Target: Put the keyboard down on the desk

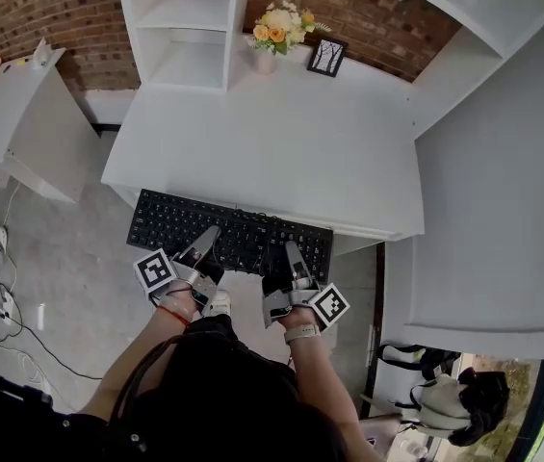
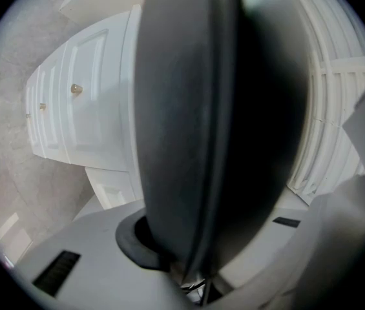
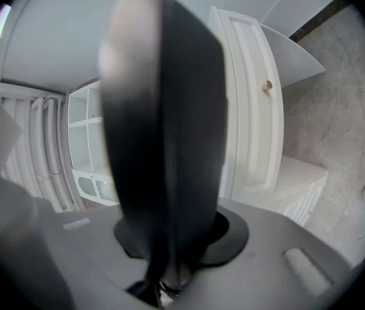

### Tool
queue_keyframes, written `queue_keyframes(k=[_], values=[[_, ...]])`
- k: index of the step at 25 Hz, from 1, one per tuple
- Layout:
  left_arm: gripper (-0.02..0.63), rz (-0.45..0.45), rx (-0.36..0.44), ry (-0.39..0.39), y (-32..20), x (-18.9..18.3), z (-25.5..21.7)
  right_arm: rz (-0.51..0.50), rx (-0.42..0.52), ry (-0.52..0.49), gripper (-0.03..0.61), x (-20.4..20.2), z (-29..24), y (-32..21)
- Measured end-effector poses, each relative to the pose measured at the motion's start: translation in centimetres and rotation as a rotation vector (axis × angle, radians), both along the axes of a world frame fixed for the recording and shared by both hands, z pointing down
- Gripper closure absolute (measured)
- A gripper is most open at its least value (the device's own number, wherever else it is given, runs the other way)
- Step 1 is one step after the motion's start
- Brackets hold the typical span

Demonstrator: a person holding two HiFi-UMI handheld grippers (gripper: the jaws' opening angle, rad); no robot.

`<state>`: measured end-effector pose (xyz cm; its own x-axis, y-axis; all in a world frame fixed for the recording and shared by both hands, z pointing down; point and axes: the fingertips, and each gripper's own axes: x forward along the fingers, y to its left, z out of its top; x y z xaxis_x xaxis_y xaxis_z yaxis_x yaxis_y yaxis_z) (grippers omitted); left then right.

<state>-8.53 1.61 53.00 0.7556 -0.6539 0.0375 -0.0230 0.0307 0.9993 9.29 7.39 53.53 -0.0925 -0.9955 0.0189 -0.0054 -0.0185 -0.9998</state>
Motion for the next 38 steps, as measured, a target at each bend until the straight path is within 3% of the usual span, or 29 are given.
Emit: queue_keyframes(k=[9, 20, 31, 38], values=[[0.563, 0.029, -0.006, 0.005, -5.2, 1.3, 0.6, 0.026, 0.001, -0.002, 0.508, 1.1, 0.6, -4.7], [0.561, 0.064, -0.031, 0.0, -5.4, 2.8, 1.5, 0.059, -0.016, -0.018, 0.508, 2.2, 1.5, -4.5], [0.563, -0.005, -0.086, -0.012, -8.9, 2.5, 2.6, -0.004, -0.065, -0.056, 0.508, 2.2, 2.7, -9.1], [0.563, -0.023, -0.104, -0.012, -12.2, 4.5, 2.3, -0.019, -0.087, -0.05, 0.508, 4.4, 2.4, -12.7]])
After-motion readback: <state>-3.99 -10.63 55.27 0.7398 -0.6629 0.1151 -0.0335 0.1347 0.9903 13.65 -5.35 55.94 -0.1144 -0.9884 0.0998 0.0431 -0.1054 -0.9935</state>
